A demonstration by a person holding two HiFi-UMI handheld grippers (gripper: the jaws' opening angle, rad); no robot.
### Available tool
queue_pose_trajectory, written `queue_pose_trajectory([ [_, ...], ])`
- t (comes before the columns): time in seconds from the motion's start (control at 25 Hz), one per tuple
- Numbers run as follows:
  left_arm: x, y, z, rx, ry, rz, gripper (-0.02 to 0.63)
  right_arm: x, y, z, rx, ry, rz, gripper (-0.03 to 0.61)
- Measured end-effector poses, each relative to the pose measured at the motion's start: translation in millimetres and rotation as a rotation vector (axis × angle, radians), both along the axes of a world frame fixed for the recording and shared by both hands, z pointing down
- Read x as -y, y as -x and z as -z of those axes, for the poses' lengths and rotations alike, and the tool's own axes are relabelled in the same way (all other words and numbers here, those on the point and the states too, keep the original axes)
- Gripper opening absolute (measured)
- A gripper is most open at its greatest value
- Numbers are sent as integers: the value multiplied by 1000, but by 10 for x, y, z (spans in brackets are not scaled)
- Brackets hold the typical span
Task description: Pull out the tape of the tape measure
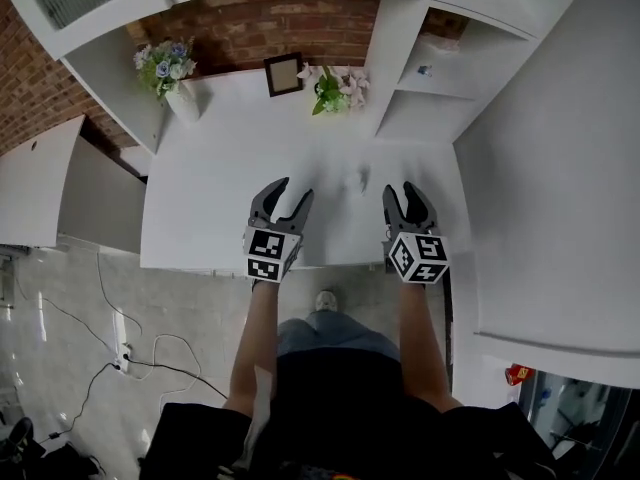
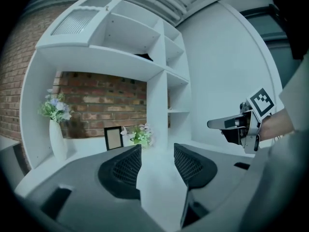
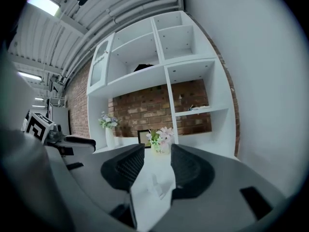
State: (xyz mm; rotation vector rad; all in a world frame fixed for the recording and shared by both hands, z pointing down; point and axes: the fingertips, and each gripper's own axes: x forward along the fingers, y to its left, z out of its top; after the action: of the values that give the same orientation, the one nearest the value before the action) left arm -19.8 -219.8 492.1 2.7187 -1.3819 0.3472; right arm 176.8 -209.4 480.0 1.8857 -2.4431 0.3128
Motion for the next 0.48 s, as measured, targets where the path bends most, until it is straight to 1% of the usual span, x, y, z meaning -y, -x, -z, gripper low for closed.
queue_pose_trajectory([
  [0.24, 395, -149, -146, 27, 48, -44, 184, 434, -52, -102, 9, 40, -3, 150],
  [0.4, 579, -278, -163, 44, 60, -106, 184, 596, -101, -111, 21, 53, -39, 150],
  [0.48, 649, -381, -203, 67, 69, -151, 184, 657, -99, -134, 21, 63, -44, 150],
])
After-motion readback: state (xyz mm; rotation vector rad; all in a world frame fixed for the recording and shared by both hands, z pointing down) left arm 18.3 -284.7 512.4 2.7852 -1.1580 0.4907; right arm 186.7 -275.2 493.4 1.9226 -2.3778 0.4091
